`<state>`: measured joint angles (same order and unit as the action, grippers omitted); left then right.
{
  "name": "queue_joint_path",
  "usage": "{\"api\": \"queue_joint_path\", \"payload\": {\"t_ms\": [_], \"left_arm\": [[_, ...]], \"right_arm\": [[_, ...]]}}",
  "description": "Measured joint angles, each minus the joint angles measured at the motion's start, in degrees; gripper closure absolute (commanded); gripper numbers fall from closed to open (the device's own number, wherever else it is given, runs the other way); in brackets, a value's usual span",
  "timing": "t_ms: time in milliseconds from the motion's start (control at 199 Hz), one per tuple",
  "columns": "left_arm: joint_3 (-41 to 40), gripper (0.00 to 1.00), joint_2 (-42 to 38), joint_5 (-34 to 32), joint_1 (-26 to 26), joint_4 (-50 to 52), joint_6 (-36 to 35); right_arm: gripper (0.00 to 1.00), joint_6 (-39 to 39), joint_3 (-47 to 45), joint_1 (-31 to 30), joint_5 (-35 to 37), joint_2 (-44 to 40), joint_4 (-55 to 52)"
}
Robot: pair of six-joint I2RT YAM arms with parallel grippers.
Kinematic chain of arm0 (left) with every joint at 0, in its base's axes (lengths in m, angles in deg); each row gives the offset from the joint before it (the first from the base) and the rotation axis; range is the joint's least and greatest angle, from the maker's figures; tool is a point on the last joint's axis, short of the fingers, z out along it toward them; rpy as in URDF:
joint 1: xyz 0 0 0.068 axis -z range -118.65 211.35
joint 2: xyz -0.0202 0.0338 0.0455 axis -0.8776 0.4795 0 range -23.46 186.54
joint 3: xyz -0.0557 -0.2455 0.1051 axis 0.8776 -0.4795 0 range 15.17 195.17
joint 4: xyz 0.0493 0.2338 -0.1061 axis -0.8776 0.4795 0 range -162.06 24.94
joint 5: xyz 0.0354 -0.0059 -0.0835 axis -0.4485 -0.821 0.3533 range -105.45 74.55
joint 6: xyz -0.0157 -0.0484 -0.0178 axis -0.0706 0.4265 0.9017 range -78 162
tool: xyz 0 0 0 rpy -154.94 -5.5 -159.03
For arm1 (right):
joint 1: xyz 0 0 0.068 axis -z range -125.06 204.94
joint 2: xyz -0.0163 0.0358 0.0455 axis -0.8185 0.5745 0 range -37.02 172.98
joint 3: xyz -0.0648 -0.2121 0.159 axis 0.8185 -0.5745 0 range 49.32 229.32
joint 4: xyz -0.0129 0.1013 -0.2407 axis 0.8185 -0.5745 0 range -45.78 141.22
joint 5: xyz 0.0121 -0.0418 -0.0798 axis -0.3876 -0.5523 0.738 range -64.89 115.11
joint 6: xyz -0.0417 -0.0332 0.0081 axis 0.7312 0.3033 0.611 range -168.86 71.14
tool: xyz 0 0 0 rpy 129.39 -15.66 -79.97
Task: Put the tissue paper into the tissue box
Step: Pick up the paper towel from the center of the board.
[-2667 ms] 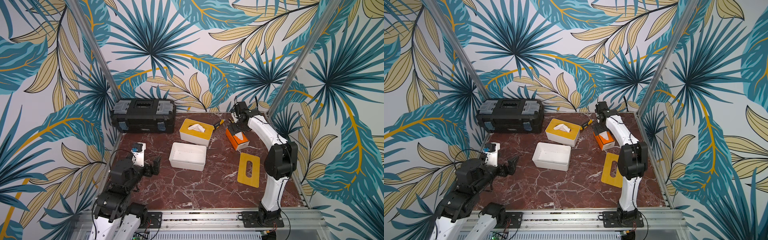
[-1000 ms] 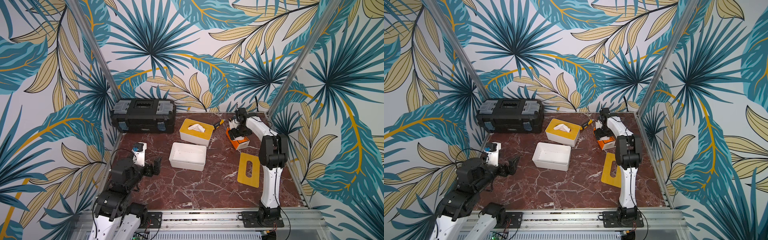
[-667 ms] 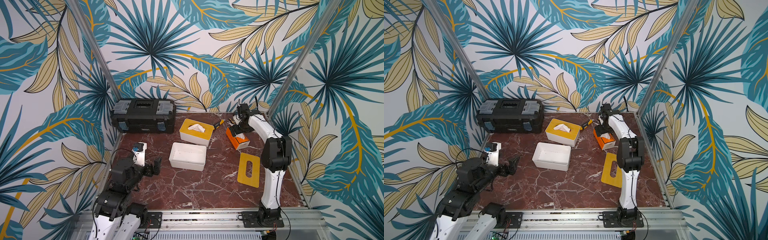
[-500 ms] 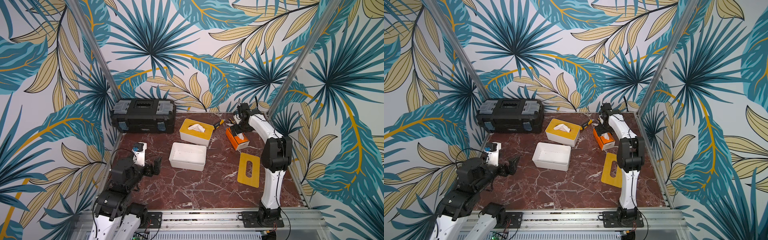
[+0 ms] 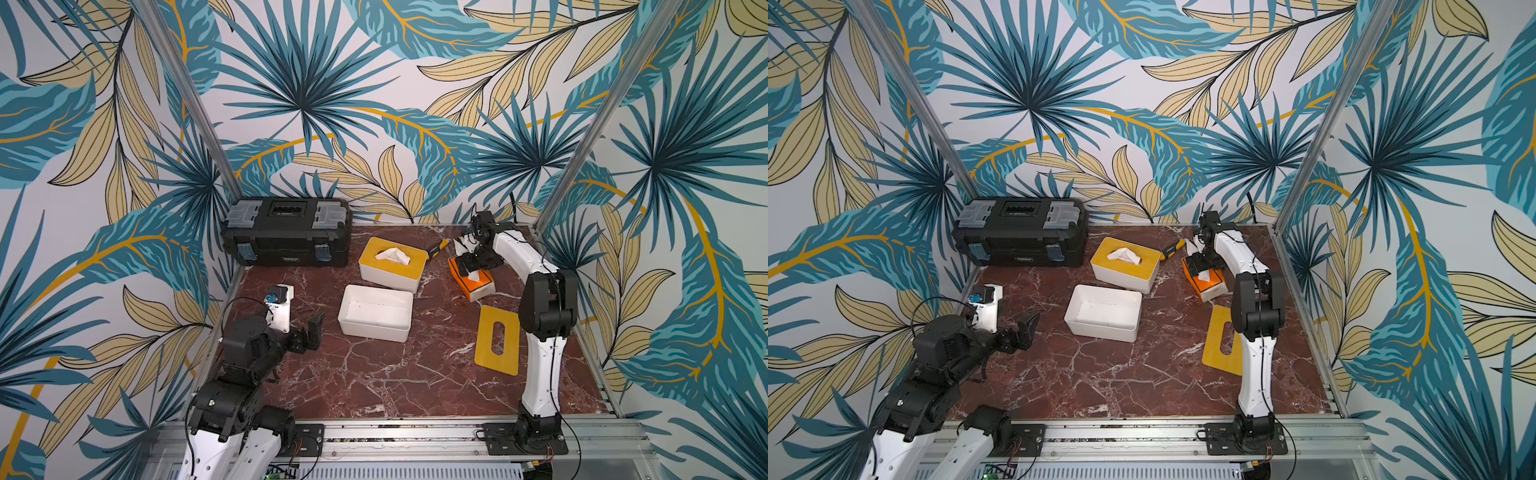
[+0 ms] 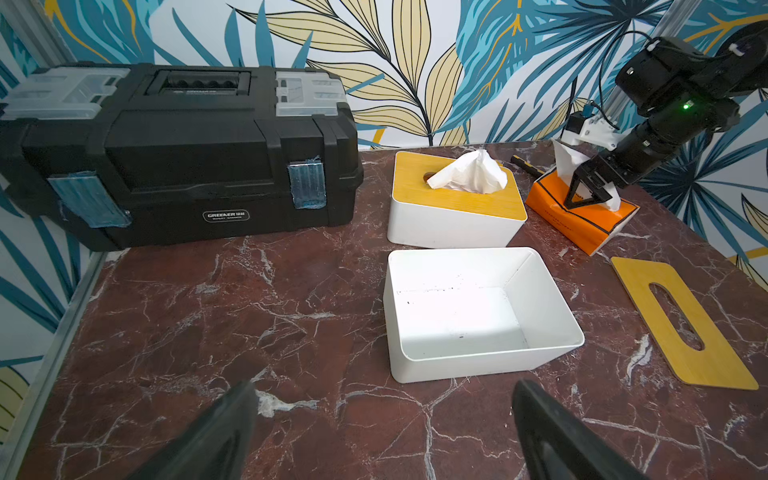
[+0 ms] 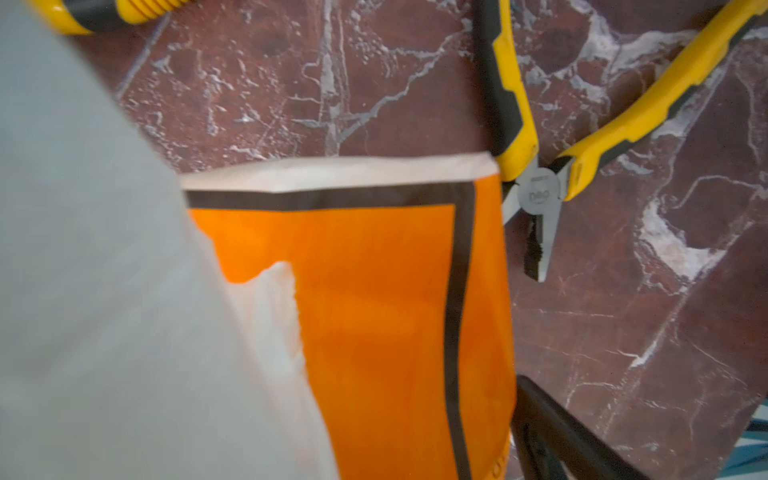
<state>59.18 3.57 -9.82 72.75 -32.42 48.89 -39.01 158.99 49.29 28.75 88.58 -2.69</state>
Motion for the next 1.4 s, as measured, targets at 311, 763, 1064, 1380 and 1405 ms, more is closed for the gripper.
{"api": "queue_joint_path", "payload": {"t_ms": [311, 763, 1064, 1380, 1405], "left_arm": [[0.0, 0.0, 0.0, 0.11, 0.0, 0.0, 0.0], [0.0, 0.0, 0.57, 0.74, 0.0, -0.04, 0.0], [0.0, 0.0, 0.68, 0.9, -0.04, -0.04, 0.0], [0.0, 0.0, 0.68, 1.05, -0.11, -0.04, 0.0], [0.0, 0.0, 0.68, 1.05, -0.11, -0.04, 0.0]], "right_arm": [[0.0, -0.2, -0.39, 0.0, -5.14, -0.02, -0.26], [0.0, -0.83, -1.38, 0.0, -10.8, -0.02, -1.25], [0.0, -1.6, -3.1, 0.0, -13.18, -1.01, -1.29], [0.0, -2.45, -4.11, -0.28, -15.47, -4.66, -1.25], [0.0, -2.43, -4.22, -0.39, -15.39, -4.9, -1.25]]}}
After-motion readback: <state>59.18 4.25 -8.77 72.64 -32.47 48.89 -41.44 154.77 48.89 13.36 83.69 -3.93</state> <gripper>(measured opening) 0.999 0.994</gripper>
